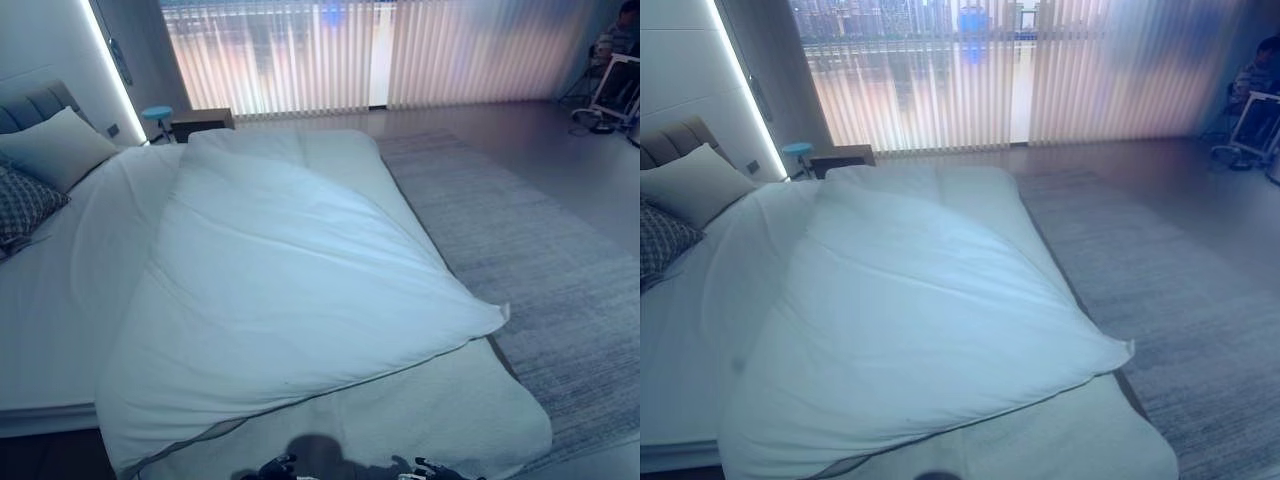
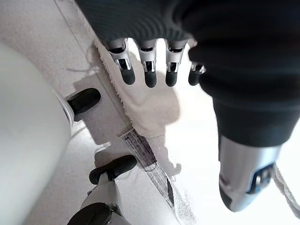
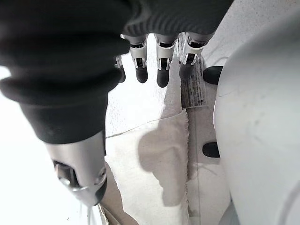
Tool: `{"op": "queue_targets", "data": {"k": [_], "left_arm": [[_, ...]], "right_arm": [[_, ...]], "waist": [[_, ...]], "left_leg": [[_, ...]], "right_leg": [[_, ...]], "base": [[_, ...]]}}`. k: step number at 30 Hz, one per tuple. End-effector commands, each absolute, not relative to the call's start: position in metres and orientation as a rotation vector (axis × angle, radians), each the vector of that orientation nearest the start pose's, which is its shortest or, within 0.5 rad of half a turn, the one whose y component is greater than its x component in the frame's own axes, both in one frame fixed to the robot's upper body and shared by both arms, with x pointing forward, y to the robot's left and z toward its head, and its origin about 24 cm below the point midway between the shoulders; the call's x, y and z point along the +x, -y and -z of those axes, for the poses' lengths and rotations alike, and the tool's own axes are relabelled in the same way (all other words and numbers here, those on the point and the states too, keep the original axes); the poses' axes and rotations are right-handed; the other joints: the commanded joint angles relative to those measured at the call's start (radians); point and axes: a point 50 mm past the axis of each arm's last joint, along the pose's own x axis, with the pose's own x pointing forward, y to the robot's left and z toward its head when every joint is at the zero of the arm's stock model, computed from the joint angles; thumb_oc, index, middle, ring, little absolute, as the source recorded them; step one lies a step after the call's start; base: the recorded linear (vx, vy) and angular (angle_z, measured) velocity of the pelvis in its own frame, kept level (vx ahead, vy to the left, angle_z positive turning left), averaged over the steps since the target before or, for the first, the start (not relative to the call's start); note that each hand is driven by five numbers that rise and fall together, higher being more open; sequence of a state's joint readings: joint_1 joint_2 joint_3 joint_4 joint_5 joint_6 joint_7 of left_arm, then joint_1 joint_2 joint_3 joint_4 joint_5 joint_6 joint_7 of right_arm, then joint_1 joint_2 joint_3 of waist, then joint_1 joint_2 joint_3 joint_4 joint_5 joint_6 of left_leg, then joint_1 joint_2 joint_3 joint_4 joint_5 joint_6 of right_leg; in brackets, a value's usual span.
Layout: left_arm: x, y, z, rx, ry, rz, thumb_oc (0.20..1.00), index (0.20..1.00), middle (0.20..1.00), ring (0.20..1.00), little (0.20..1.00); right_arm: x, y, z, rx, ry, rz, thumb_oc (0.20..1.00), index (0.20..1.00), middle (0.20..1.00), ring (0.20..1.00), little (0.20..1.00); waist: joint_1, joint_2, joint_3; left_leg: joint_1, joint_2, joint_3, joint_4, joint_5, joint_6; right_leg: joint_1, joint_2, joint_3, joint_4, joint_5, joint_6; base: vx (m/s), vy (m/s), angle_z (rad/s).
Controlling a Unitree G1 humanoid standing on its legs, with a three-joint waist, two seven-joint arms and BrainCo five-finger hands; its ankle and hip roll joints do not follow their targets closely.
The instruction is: Make the bed
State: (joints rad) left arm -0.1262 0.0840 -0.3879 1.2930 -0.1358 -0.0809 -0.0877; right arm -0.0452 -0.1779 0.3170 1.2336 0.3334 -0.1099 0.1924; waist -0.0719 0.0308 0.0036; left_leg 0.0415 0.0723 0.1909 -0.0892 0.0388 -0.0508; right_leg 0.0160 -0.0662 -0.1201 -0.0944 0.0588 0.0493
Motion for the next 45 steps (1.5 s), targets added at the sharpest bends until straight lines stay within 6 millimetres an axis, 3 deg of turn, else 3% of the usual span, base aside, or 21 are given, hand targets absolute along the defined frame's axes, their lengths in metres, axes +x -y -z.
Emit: {"op": "queue_targets", "data": {"k": [1,6,7,11,12,14,15,17,19,21,28,33,42,45], "left_arm": [[0.144,-0.143,0.158,0.16,-1.089,0.283,1.0,1.0,1.0,1.0,1.0],[0.163,-0.142,0.15,0.068,-1.014,0.215,1.0,1.0,1.0,1.0,1.0],[0.181,-0.142,0.142,-0.009,-0.939,0.132,1.0,1.0,1.0,1.0,1.0],[0.205,-0.142,0.129,-0.212,-0.853,-0.013,1.0,1.0,1.0,1.0,1.0],[0.227,-0.143,0.116,-0.298,-0.773,-0.093,1.0,1.0,1.0,1.0,1.0],[0.253,-0.143,0.097,-0.372,-0.68,-0.166,1.0,1.0,1.0,1.0,1.0],[0.254,-0.143,0.097,-0.372,-0.679,-0.166,1.0,1.0,1.0,1.0,1.0],[0.278,-0.144,0.077,-0.498,-0.579,-0.242,1.0,1.0,1.0,1.0,1.0],[0.286,-0.145,0.069,-0.541,-0.544,-0.256,1.0,1.0,1.0,1.0,1.0],[0.302,-0.15,0.051,-0.67,-0.439,-0.321,1.0,1.0,1.0,1.0,1.0],[0.329,-0.166,0.016,-0.871,-0.257,-0.423,1.0,1.0,1.0,1.0,1.0],[0.341,-0.177,-0.002,-0.964,-0.175,-0.473,1.0,1.0,1.0,1.0,1.0],[0.361,-0.204,-0.041,-1.15,-0.013,-0.636,1.0,1.0,1.0,1.0,1.0],[0.365,-0.211,-0.05,-1.142,0.018,-0.642,1.0,1.0,1.0,1.0,1.0]], "right_arm": [[0.125,0.18,0.158,0.01,-1.055,-0.178,1.0,1.0,1.0,1.0,1.0],[0.14,0.179,0.152,0.031,-0.993,-0.166,1.0,1.0,1.0,1.0,1.0],[0.153,0.178,0.146,0.045,-0.936,-0.152,1.0,1.0,1.0,1.0,1.0],[0.172,0.171,0.136,0.066,-0.848,-0.171,1.0,1.0,1.0,1.0,1.0],[0.186,0.165,0.127,0.083,-0.788,-0.182,1.0,1.0,1.0,1.0,1.0],[0.2,0.161,0.118,0.092,-0.728,-0.199,1.0,1.0,1.0,1.0,1.0],[0.201,0.161,0.117,0.092,-0.728,-0.199,1.0,1.0,1.0,1.0,1.0],[0.209,0.16,0.111,0.084,-0.698,-0.225,1.0,1.0,1.0,1.0,1.0],[0.212,0.16,0.108,0.076,-0.683,-0.235,1.0,1.0,1.0,1.0,1.0],[0.219,0.159,0.101,0.079,-0.641,-0.249,1.0,1.0,1.0,1.0,1.0],[0.232,0.157,0.085,0.098,-0.548,-0.267,1.0,1.0,1.0,1.0,1.0],[0.239,0.153,0.075,0.046,-0.497,-0.322,1.0,1.0,1.0,1.0,1.0],[0.242,0.148,0.068,0.052,-0.453,-0.343,1.0,1.0,1.0,1.0,1.0],[0.241,0.148,0.068,0.054,-0.452,-0.347,1.0,1.0,1.0,1.0,1.0]], "waist": [[-0.039,-0.033,0.014],[-0.048,-0.043,0.054],[-0.051,-0.048,0.093],[-0.054,-0.059,0.143],[-0.056,-0.067,0.195],[-0.065,-0.078,0.244],[-0.066,-0.078,0.242],[-0.072,-0.087,0.279],[-0.074,-0.088,0.284],[-0.078,-0.091,0.299],[-0.078,-0.091,0.322],[-0.083,-0.09,0.32],[-0.097,-0.103,0.317],[-0.102,-0.104,0.313]], "left_leg": [[-0.018,0.058,0.031,0.002,0.002,-0.035],[-0.047,0.06,0.043,0.002,0.008,-0.031],[-0.081,0.058,0.039,0.002,0.024,-0.033],[-0.128,0.063,0.034,0.002,0.043,-0.035],[-0.171,0.069,0.03,0.033,0.051,-0.037],[-0.265,0.068,0.028,0.142,0.037,-0.043],[-0.271,0.069,0.026,0.148,0.034,-0.043],[-0.365,0.079,0.02,0.248,0.013,-0.05],[-0.399,0.086,0.018,0.281,0.002,-0.051],[-0.505,0.119,0.01,0.406,-0.037,-0.057],[-0.665,0.152,-0.002,0.59,-0.11,-0.062],[-0.742,0.161,-0.016,0.645,-0.125,-0.065],[-0.783,0.167,-0.028,0.635,-0.117,-0.073],[-0.789,0.165,-0.031,0.627,-0.109,-0.076]], "right_leg": [[0.001,-0.057,0.007,0.007,-0.031,0.088],[-0.04,-0.049,0.021,0.007,-0.021,0.086],[-0.072,-0.043,0.027,0.007,-0.008,0.082],[-0.128,-0.034,0.028,0.022,0.003,0.079],[-0.191,-0.028,0.033,0.088,-0.007,0.072],[-0.251,-0.029,0.03,0.144,-0.016,0.068],[-0.255,-0.029,0.029,0.147,-0.017,0.068],[-0.333,-0.028,0.01,0.23,-0.035,0.07],[-0.362,-0.031,0.006,0.26,-0.042,0.069],[-0.466,-0.034,0.004,0.36,-0.068,0.063],[-0.634,-0.047,0.003,0.526,-0.117,0.061],[-0.704,-0.049,0.002,0.561,-0.122,0.06],[-0.744,-0.036,0.0,0.546,-0.12,0.062],[-0.752,-0.038,-0.002,0.543,-0.117,0.062]], "base": [[0.0,0.005,-0.06],[-0.07,-0.01,-0.07],[-0.15,-0.02,-0.23],[-0.18,-0.037,-0.07],[-0.25,-0.043,-0.01],[-0.26,-0.052,-0.01],[-0.17,-0.059,0.17],[-0.15,-0.054,0.2],[-0.09,-0.023,0.0],[-0.15,-0.037,0.03],[-0.07,0.012,0.0],[-0.01,0.009,-0.01],[0.01,-0.003,-0.01],[0.02,-0.008,0.01]]}}
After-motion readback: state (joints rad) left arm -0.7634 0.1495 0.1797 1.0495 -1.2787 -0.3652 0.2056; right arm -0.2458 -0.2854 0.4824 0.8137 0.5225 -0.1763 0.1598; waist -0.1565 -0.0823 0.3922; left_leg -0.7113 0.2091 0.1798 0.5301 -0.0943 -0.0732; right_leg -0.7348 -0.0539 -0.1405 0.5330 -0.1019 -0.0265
